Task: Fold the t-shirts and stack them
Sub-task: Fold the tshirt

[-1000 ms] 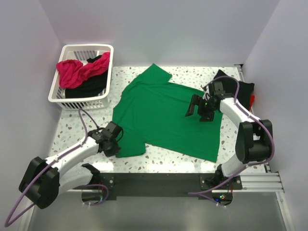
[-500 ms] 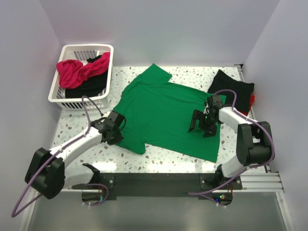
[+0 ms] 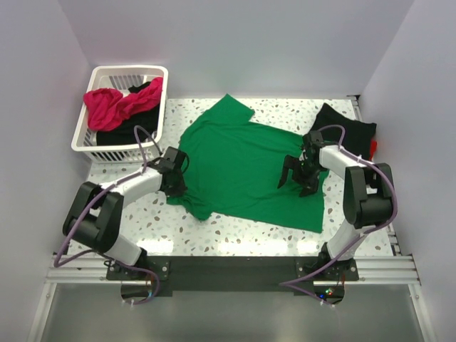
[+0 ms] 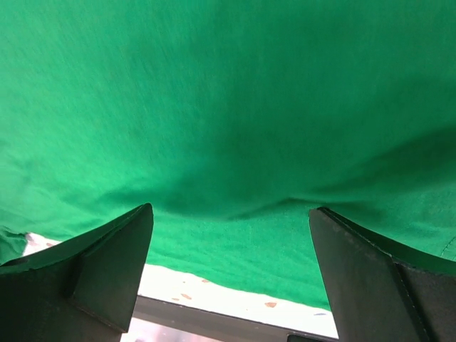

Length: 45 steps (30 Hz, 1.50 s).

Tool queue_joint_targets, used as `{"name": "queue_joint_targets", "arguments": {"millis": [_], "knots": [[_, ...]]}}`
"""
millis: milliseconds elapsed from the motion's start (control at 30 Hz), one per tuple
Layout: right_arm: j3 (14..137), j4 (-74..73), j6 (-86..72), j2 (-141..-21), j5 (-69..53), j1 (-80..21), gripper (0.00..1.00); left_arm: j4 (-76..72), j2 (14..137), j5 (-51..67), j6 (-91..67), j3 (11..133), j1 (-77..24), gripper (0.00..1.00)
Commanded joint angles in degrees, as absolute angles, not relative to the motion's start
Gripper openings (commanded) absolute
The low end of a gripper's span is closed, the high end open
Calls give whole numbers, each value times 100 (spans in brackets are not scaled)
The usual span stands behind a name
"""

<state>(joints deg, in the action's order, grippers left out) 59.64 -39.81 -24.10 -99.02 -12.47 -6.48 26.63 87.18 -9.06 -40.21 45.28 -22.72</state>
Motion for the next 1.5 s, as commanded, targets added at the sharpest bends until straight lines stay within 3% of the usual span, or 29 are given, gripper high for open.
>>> {"name": "queue_joint_targets", "arguments": {"millis": [0, 267, 500, 700, 833, 1033, 1467], "knots": [[6099, -3392, -2303, -10450, -835, -659, 95, 1969, 9217, -756, -3586, 4754, -2048, 0], [6802, -4191, -2277, -10126, -573, -633, 95, 1846, 9844, -844, -3270, 5238, -1881, 0], [6048, -5149, -2198, -9028, -80, 287, 95, 1863, 9896, -862, -3059, 5440, -1767, 0], [5344, -5458, -2231, -8649, 211, 562, 86, 1828, 9993, -668, -2971, 5677, -1758, 0], [4958, -5432, -2452, -8473, 27, 554, 63, 1872, 10055, -563, -2918, 5818, -1749, 0], [4870, -5590, -2601, -8367, 9, 484, 43, 1907, 10002, -492, -2909, 5819, -1740, 0], [4342, -5581, -3357, -7876, 334, -176, 43, 1916, 9782, -378, -2944, 5722, -1705, 0]]}}
